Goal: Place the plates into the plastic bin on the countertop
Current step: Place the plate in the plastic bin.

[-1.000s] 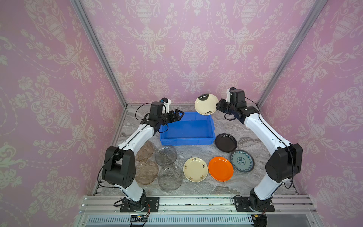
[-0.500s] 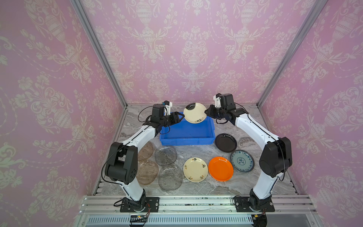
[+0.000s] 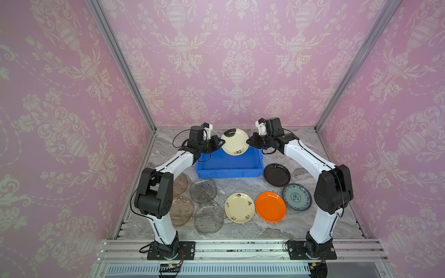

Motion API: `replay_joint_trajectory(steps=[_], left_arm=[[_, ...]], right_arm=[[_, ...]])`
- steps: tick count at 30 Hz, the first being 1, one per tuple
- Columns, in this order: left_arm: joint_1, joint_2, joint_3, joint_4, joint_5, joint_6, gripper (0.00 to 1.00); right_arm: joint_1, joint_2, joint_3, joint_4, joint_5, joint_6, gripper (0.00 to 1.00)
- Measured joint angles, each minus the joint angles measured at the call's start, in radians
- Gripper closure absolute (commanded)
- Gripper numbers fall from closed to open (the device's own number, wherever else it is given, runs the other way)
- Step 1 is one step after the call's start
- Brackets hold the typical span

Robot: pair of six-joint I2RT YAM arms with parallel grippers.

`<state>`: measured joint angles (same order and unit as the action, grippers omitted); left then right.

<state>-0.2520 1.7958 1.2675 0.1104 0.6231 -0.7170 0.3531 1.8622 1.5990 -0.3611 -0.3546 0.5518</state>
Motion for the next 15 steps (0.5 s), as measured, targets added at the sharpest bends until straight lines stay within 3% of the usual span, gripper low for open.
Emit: replay_joint_trajectory(steps=[1, 3, 7, 15], left_arm=[[-0.002, 0.003, 0.002, -0.004, 0.0, 0.0, 1.0], [-0.006, 0.015, 0.016, -0.024, 0.0, 0.001, 1.0], [-0.034, 0.045, 0.063, -0.108, -0.024, 0.055, 1.0], [-0.085, 0.164, 0.157, -0.292, -0.084, 0.158, 1.0]], right_arm=[[0.0, 0.0, 0.0, -0.007, 0.003, 0.0, 0.98], [0.0, 0.0, 0.0, -0.025, 0.019, 0.0, 0.77], [-0.02, -0.002, 0.0, -0.065, 0.072, -0.012, 0.48], [-0.173, -0.108, -0.079, -0.077, 0.16, -0.006, 0.46]])
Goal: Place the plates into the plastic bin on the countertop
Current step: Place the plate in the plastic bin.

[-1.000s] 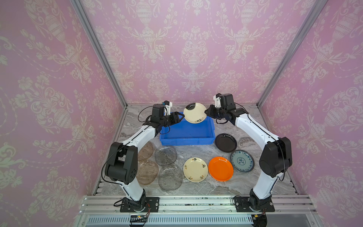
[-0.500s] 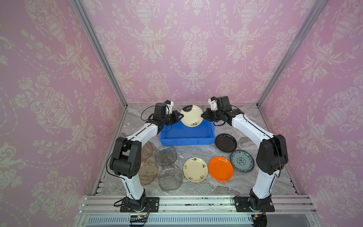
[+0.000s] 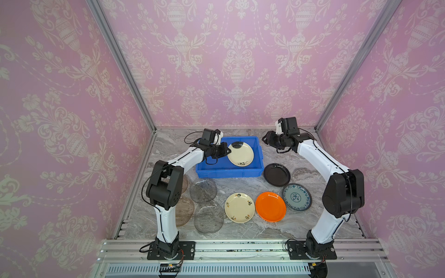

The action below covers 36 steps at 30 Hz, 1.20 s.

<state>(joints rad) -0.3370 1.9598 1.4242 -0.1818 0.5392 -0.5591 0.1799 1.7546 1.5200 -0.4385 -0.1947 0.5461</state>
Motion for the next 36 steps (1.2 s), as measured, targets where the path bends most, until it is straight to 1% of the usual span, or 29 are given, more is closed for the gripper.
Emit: replay_joint_trajectory(steps=[2, 5, 18, 25, 36], left_arm=[[-0.001, 0.023, 0.006, -0.015, -0.009, 0.005, 1.0], [-0.001, 0.056, 0.019, -0.032, -0.023, 0.013, 1.0], [-0.013, 0.159, 0.132, -0.036, -0.025, 0.013, 1.0], [-0.02, 0.202, 0.138, -0.026, -0.022, 0.012, 1.0], [-0.02, 0.222, 0.138, 0.019, -0.019, -0.008, 1.0]], right_arm=[[-0.019, -0.021, -0.012, 0.003, 0.01, 0.0, 0.46], [-0.022, -0.037, -0.03, 0.011, 0.009, 0.0, 0.46], [-0.029, -0.038, -0.087, 0.042, -0.034, 0.008, 0.46], [-0.035, -0.038, -0.124, 0.063, -0.049, 0.024, 0.46], [-0.042, -0.038, -0.132, 0.09, -0.074, 0.031, 0.47]])
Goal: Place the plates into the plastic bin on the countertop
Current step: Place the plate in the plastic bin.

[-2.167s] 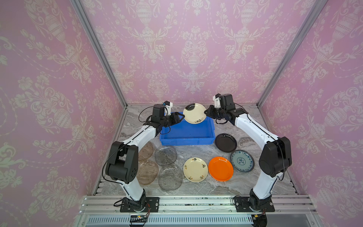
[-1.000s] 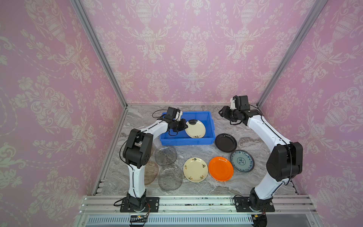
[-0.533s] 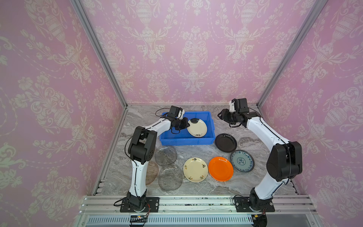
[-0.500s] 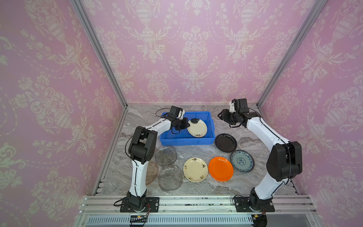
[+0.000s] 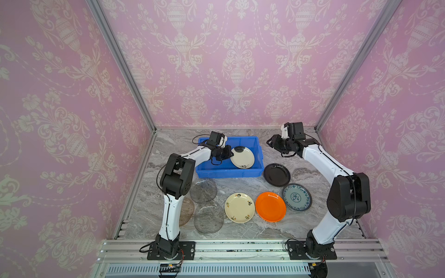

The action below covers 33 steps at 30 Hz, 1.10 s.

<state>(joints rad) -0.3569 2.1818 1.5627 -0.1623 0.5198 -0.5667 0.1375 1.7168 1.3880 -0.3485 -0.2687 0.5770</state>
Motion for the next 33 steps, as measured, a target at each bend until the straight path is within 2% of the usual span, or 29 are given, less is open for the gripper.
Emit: replay_joint_trajectory(steps=[6, 10, 13, 19, 30, 33], left_arm=[[-0.001, 0.021, 0.0, 0.011, 0.009, -0.007, 1.0], [-0.001, 0.022, 0.005, 0.011, 0.009, -0.008, 0.76], [-0.001, 0.026, 0.017, 0.007, 0.008, -0.007, 0.67], [-0.001, 0.038, 0.053, -0.012, 0.005, 0.002, 0.6], [-0.001, 0.063, 0.109, -0.059, -0.011, 0.01, 0.58], [-0.002, 0.074, 0.129, -0.069, -0.027, 0.023, 0.52]], right_arm=[[0.0, 0.0, -0.01, 0.006, -0.011, 0.001, 0.47], [0.0, 0.0, -0.01, 0.015, -0.023, 0.023, 0.47], [0.0, 0.0, -0.01, 0.024, -0.031, 0.03, 0.47], [0.0, 0.0, -0.01, 0.029, -0.034, 0.045, 0.46], [0.0, 0.0, -0.01, 0.028, -0.033, 0.048, 0.46], [0.0, 0.0, -0.01, 0.029, -0.031, 0.048, 0.46]])
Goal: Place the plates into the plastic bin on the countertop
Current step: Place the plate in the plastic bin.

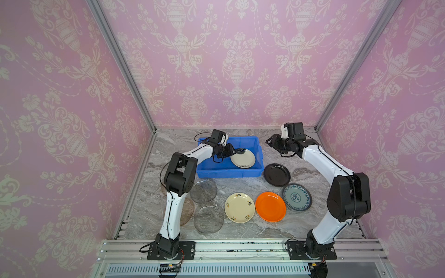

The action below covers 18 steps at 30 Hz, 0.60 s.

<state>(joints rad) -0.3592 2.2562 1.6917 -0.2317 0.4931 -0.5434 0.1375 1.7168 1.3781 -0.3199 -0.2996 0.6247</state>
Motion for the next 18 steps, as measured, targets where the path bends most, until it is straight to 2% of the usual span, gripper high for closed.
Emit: replay_joint_trajectory(steps=[4, 7, 10, 11, 12, 15, 18], left_arm=[[-0.004, 0.003, 0.033, -0.023, -0.026, 0.034, 0.42], [-0.005, 0.004, 0.08, -0.057, -0.047, 0.074, 0.29], [-0.005, 0.004, 0.131, -0.095, -0.072, 0.115, 0.21], [-0.005, 0.003, 0.148, -0.117, -0.088, 0.133, 0.14], [-0.005, 0.001, 0.159, -0.134, -0.105, 0.145, 0.02], [-0.005, -0.049, 0.164, -0.209, -0.197, 0.195, 0.01], [-0.004, -0.174, 0.116, -0.257, -0.318, 0.24, 0.01]], right_arm=[[0.005, 0.0, 0.0, -0.005, 0.001, -0.003, 0.46], [0.017, 0.001, 0.002, -0.02, 0.013, -0.023, 0.45], [0.045, 0.001, 0.021, -0.053, 0.046, -0.047, 0.43], [0.059, 0.001, 0.035, -0.066, 0.063, -0.058, 0.43], [0.072, 0.001, 0.049, -0.072, 0.082, -0.068, 0.43], [0.125, 0.0, 0.098, -0.09, 0.138, -0.104, 0.43], [0.193, 0.0, 0.169, -0.123, 0.182, -0.146, 0.44]])
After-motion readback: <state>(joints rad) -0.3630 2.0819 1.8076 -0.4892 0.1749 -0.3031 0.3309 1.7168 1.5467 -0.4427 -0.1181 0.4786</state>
